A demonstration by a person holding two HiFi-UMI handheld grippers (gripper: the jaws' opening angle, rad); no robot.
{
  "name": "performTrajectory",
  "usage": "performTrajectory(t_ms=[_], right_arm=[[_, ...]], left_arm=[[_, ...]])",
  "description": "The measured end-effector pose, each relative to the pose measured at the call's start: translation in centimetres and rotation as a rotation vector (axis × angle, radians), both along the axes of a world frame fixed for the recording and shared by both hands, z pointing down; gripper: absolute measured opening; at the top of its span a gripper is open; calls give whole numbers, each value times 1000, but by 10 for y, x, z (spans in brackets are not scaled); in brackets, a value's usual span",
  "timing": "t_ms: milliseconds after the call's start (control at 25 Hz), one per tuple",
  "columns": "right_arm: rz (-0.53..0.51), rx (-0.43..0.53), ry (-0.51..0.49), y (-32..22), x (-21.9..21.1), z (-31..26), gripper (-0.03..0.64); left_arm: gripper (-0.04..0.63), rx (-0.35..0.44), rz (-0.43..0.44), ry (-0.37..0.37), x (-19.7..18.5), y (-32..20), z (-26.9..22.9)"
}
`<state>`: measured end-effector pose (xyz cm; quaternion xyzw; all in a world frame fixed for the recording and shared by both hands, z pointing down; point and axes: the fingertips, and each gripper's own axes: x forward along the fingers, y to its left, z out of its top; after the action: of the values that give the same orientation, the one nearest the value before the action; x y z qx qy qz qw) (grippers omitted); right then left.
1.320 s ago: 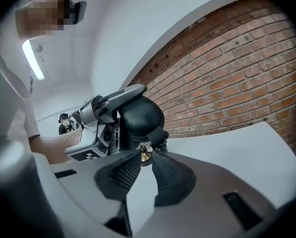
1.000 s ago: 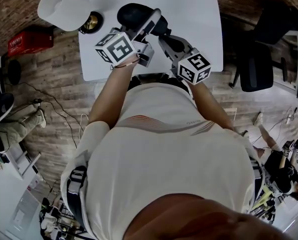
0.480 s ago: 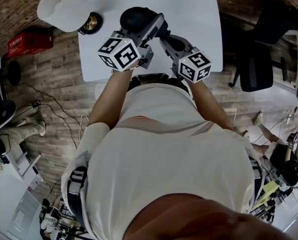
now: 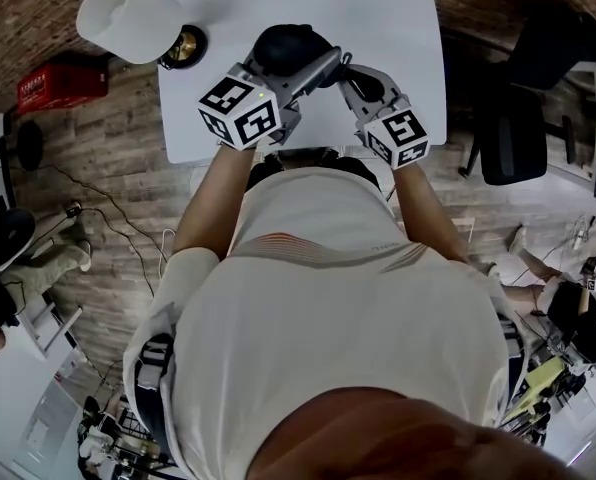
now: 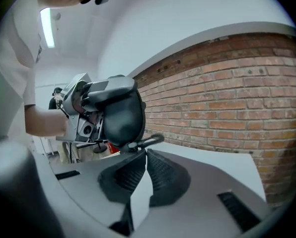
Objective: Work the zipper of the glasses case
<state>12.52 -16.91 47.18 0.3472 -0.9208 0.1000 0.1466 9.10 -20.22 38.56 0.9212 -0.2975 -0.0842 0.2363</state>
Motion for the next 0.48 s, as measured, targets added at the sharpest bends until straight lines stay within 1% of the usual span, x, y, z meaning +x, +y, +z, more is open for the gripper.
performTrajectory(t_ms=[280, 480], right_arm=[[-68, 165, 185, -4, 4, -12, 63], [-110, 243, 256, -5, 0, -19, 61]], left_arm=[[265, 17, 130, -102, 11, 11, 5], [265, -10, 237, -186, 17, 19, 16]])
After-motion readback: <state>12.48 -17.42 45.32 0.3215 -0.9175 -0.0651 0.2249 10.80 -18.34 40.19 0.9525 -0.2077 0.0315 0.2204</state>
